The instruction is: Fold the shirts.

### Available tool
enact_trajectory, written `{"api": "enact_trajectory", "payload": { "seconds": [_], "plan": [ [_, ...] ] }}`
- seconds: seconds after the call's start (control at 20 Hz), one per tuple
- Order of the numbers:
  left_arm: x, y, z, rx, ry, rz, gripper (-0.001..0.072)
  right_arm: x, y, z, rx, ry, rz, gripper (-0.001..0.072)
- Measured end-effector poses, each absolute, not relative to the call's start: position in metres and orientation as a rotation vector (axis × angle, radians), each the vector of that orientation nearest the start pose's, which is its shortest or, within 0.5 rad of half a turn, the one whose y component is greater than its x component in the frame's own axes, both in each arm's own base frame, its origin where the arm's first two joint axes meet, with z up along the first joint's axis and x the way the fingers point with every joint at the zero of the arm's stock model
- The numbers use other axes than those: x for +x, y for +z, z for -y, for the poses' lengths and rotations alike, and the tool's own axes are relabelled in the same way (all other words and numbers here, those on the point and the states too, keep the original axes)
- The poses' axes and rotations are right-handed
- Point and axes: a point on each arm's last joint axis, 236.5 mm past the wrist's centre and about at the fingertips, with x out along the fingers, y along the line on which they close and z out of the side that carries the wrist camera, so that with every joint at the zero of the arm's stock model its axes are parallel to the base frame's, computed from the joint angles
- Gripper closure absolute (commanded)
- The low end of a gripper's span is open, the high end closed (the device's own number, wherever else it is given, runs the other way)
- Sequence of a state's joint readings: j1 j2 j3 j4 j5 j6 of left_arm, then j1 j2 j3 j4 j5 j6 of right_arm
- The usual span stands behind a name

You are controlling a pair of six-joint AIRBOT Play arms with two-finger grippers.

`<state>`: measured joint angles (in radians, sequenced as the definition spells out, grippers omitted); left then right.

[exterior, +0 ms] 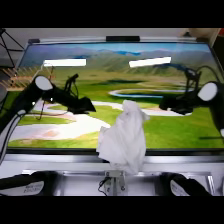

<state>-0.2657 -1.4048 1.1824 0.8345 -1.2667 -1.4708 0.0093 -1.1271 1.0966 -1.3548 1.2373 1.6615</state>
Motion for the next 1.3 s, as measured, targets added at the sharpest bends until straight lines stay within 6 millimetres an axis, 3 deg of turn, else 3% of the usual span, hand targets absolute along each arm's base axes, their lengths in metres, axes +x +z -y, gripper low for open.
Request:
{"api": "enact_trajectory", "payload": {
  "seconds": [0.15,0.3,0.6,0.75,0.8,0.85,0.9,0.95,1.05,1.15,1.3],
  "plan": [
    [0.27,-0.015,0.25,-0.489,-0.67,-1.585,0.0174,0.358,-0.01,-0.075,0.323,0.168,-1.378,0.0081],
    [0.232,-0.045,0.26,-0.502,-0.653,-1.651,0.0174,0.359,-0.048,-0.088,0.361,0.218,-1.468,0.008],
    [0.195,-0.067,0.288,-0.469,-0.664,-1.675,0.0184,0.355,-0.086,-0.107,0.36,0.273,-1.548,0.008],
    [0.183,-0.073,0.298,-0.451,-0.663,-1.689,0.0296,0.358,-0.097,-0.119,0.339,0.292,-1.546,0.0081],
    [0.178,-0.074,0.302,-0.446,-0.671,-1.696,0.0383,0.359,-0.098,-0.124,0.336,0.299,-1.539,0.0085],
    [0.175,-0.075,0.306,-0.442,-0.674,-1.696,0.0491,0.361,-0.099,-0.129,0.335,0.305,-1.531,0.0234],
    [0.173,-0.076,0.308,-0.438,-0.677,-1.695,0.0653,0.363,-0.101,-0.132,0.329,0.306,-1.522,0.0509],
    [0.174,-0.076,0.31,-0.437,-0.676,-1.684,0.0677,0.363,-0.103,-0.136,0.322,0.309,-1.52,0.0641],
    [0.177,-0.075,0.313,-0.441,-0.678,-1.67,0.0679,0.365,-0.101,-0.142,0.328,0.314,-1.508,0.0648],
    [0.194,-0.062,0.314,-0.448,-0.698,-1.611,0.068,0.367,-0.092,-0.144,0.318,0.327,-1.489,0.0649],
    [0.245,-0.012,0.298,-0.425,-0.731,-1.444,0.068,0.385,-0.049,-0.138,0.224,0.352,-1.372,0.0648]
  ]
}}
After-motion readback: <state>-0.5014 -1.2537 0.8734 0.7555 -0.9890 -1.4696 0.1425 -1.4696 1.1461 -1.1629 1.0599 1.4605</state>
